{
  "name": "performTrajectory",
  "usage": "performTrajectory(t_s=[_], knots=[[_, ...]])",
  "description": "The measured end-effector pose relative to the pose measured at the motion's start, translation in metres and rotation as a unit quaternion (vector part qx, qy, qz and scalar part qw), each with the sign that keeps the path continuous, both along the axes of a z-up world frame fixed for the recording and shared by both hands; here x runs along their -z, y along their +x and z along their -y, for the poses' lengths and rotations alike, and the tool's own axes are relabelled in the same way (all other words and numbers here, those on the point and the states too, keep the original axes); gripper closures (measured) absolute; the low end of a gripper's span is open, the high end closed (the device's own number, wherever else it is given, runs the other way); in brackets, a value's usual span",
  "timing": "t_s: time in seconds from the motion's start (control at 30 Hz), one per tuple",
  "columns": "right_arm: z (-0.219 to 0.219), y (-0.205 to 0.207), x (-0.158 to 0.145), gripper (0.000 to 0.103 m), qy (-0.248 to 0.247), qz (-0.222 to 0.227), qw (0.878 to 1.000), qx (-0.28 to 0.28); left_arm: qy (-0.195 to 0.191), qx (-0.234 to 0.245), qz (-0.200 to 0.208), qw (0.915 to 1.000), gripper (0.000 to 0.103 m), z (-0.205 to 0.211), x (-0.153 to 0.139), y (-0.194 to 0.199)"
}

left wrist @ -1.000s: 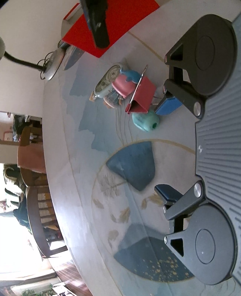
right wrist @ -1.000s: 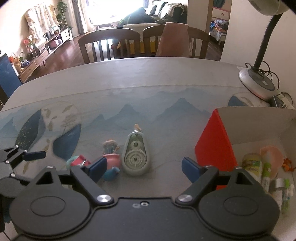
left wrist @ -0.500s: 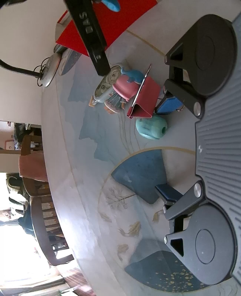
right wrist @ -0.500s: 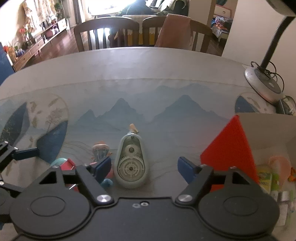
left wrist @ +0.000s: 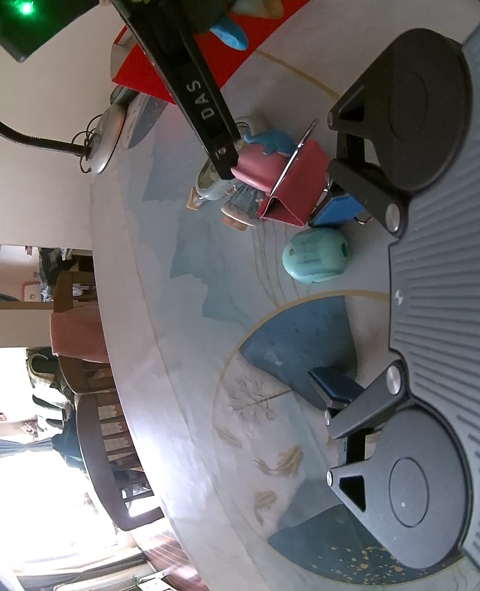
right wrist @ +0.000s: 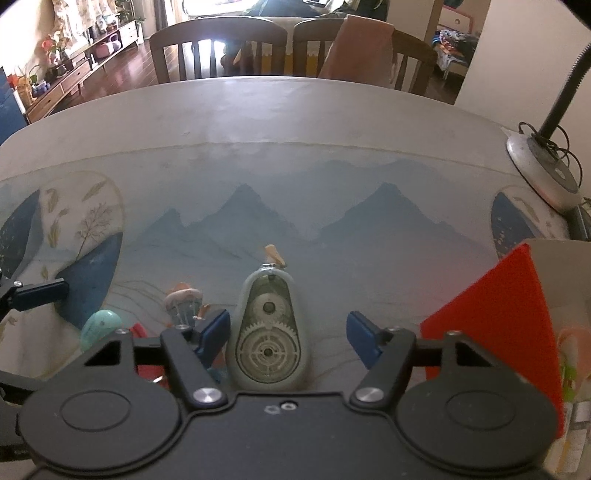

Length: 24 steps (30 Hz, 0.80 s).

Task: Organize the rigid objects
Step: 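Close the left tool on the teal egg eraser while the right tool grasps the correction tape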

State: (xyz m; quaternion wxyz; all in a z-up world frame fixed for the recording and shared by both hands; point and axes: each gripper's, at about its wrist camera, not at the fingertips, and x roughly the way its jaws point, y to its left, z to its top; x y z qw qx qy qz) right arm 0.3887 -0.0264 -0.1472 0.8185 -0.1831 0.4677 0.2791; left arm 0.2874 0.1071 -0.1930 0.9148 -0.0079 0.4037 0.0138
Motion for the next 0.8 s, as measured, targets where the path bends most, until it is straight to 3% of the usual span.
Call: performTrajectory(t_s=[0.3, 0.53, 0.8], knots=[[0.001, -0.001, 0.008, 0.051, 0.006, -0.002, 1.000, 0.000, 0.002, 0.009, 0.011, 0.9999, 0.040, 0.005, -0.001, 0.000], [0.009, -0.006, 0.006, 0.054, 0.006, 0.003, 1.000, 0.007, -0.001, 0.011, 0.009, 0.9999, 0.070, 0.008, -0.005, 0.001], [0.033, -0.021, -0.008, 0.054, 0.038, -0.016, 0.999, 0.032, -0.022, -0.003, 0.000, 0.9998, 0.072, 0.001, -0.007, -0.001]])
